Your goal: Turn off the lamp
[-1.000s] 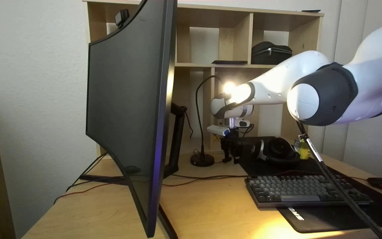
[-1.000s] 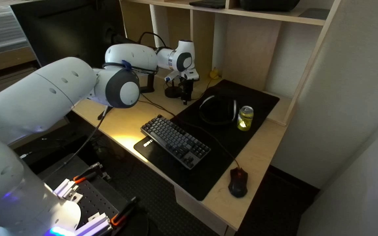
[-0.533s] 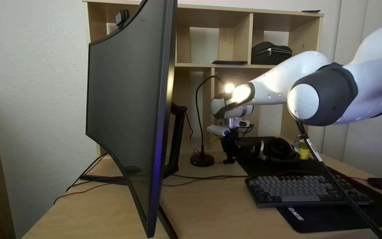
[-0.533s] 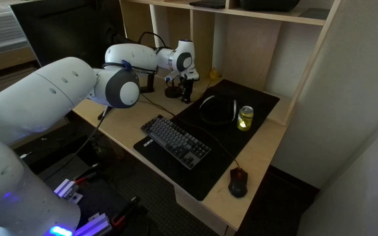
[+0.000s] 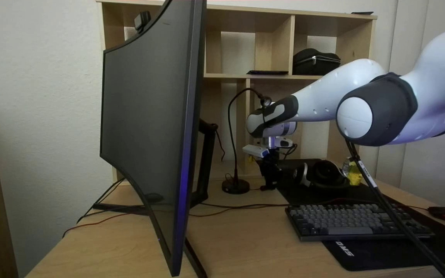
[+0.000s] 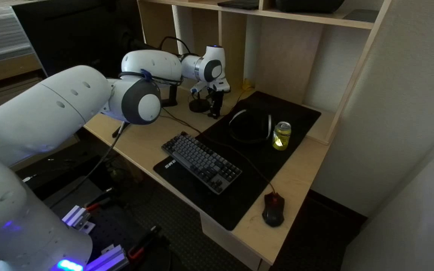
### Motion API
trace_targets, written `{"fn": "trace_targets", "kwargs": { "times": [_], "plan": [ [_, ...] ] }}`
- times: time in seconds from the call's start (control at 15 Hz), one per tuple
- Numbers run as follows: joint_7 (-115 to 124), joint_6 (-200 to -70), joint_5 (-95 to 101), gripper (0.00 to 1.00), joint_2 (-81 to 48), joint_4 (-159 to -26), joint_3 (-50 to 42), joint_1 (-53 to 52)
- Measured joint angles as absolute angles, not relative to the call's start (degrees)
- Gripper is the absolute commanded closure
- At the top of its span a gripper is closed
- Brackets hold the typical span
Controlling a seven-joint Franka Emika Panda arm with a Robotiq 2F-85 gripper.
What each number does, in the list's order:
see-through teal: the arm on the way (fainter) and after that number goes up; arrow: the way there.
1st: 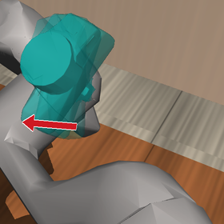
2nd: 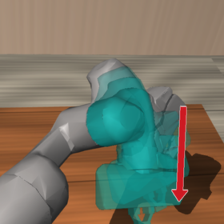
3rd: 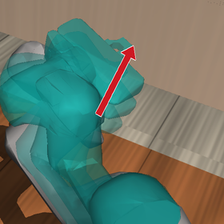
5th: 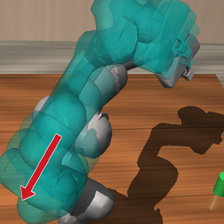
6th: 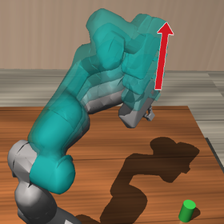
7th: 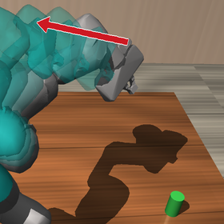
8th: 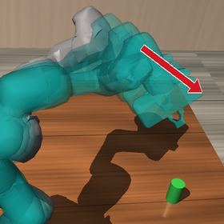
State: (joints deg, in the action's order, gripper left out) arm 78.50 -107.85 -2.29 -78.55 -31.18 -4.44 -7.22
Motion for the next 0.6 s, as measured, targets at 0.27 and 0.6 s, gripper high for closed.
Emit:
{"fn": "trace_targets", "kwargs": {
  "times": [0.27, 0.6],
  "plan": [
    [78.5, -107.9, -3.0, 0.07, -77.8, -29.6, -4.3, -5.7],
    [78.4, -107.7, -4.7, 0.0, -74.9, -28.7, -3.7, -3.8]
  ]
}}
